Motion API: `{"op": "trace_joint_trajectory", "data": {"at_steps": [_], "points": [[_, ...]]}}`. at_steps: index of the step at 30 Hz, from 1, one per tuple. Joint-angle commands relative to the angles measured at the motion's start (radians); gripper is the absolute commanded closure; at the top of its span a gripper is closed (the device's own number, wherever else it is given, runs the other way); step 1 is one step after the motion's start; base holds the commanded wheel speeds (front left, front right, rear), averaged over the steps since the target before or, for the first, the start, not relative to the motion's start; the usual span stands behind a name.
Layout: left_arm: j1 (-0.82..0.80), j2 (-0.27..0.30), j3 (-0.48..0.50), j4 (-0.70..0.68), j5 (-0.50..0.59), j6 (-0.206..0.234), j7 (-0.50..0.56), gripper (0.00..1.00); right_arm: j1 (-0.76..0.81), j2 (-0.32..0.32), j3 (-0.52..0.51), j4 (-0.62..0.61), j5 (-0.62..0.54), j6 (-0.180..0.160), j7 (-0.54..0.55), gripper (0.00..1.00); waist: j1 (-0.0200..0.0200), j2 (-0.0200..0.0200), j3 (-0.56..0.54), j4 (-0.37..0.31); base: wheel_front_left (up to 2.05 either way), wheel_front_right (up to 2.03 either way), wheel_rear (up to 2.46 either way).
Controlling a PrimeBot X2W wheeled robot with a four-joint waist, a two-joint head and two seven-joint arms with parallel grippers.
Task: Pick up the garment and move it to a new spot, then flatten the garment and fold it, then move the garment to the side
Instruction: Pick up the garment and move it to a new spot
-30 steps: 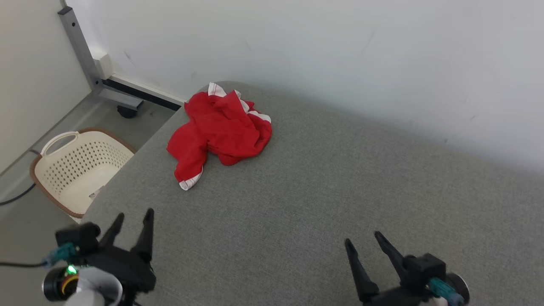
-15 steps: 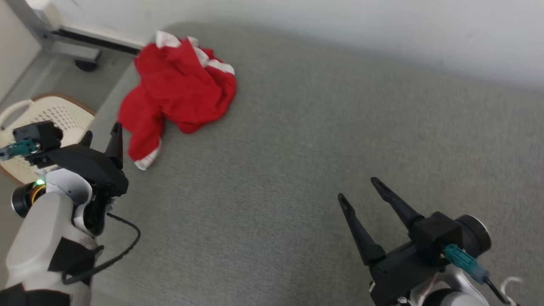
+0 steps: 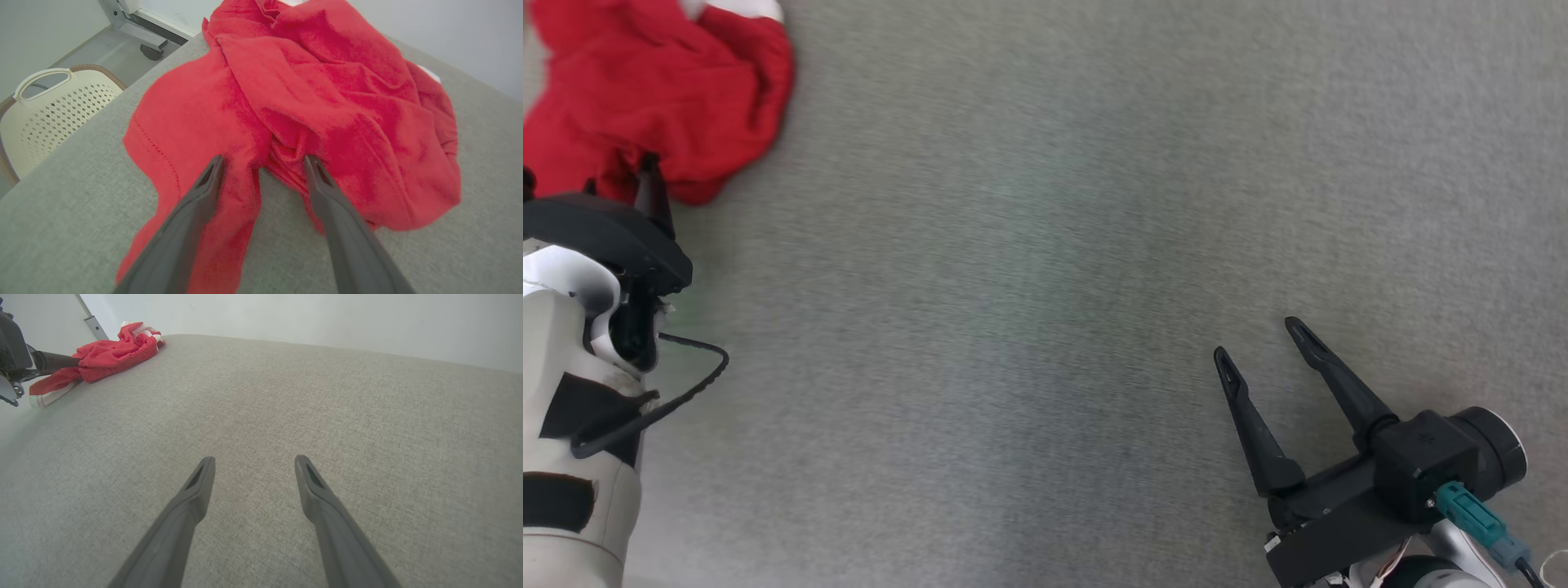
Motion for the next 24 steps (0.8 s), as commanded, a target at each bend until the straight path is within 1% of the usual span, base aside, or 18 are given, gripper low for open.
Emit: {"op": "trace_joint_trajectory", "data": {"at_steps": [1, 3, 5, 6, 7, 8, 9, 14, 17, 24], "points": [[-0.015, -0.004, 0.001, 0.017, 0.007, 0.011, -0.008, 0.00, 0.008, 0.004, -0.002, -0.009, -0.003, -0.002, -0.007, 0.00, -0.0003, -0.0002, 0.076, -0.075, 0.00, 0.00, 0.00], [-0.025, -0.001, -0.002, 0.038, 0.010, 0.018, -0.016, 0.00, 0.007, 0.005, -0.005, -0.008, -0.003, -0.002, -0.008, 0.00, -0.0003, -0.0002, 0.074, -0.081, 0.00, 0.00, 0.00], [-0.020, 0.004, -0.002, 0.067, 0.010, 0.034, -0.017, 0.00, 0.004, 0.007, -0.003, -0.003, 0.000, -0.002, -0.012, 0.00, -0.0003, -0.0002, 0.067, -0.087, 0.00, 0.00, 0.00], [-0.016, 0.004, 0.000, 0.080, 0.006, 0.037, -0.014, 0.46, 0.001, 0.009, -0.002, 0.001, 0.002, -0.002, -0.014, 0.00, -0.0003, -0.0002, 0.061, -0.091, 0.00, 0.00, 0.00], [-0.016, 0.004, 0.001, 0.087, 0.003, 0.034, -0.019, 0.88, -0.001, 0.011, 0.000, 0.005, 0.004, -0.002, -0.017, 0.00, -0.0003, -0.0002, 0.055, -0.094, 0.00, 0.00, 0.00], [-0.012, 0.007, -0.001, 0.096, 0.004, 0.031, -0.014, 1.00, -0.004, 0.015, 0.002, 0.011, 0.007, -0.002, -0.023, 0.00, -0.0003, -0.0002, 0.046, -0.097, 0.00, 0.00, 0.00], [-0.006, 0.011, -0.004, 0.108, 0.005, 0.032, -0.007, 1.00, -0.007, 0.018, 0.006, 0.020, 0.009, -0.002, -0.026, 0.00, -0.0003, -0.0002, 0.035, -0.100, 0.00, 0.00, 0.00], [-0.001, 0.057, -0.008, 0.116, 0.006, 0.010, -0.020, 1.00, -0.027, 0.033, 0.020, 0.071, 0.029, -0.002, -0.058, 0.00, -0.0003, -0.0002, -0.037, -0.115, 0.00, 0.00, 0.00], [0.001, 0.096, -0.020, 0.103, 0.023, 0.002, -0.043, 1.00, -0.037, 0.045, 0.017, 0.109, 0.045, -0.002, -0.085, 0.00, -0.0003, -0.0002, -0.098, -0.127, 0.00, 0.00, 0.00], [-0.001, 0.160, -0.057, 0.050, 0.047, -0.022, -0.038, 1.00, -0.003, 0.070, -0.023, 0.213, 0.074, -0.002, -0.150, 0.00, -0.0003, -0.0002, -0.272, -0.149, 0.00, 0.00, 0.00]]}}
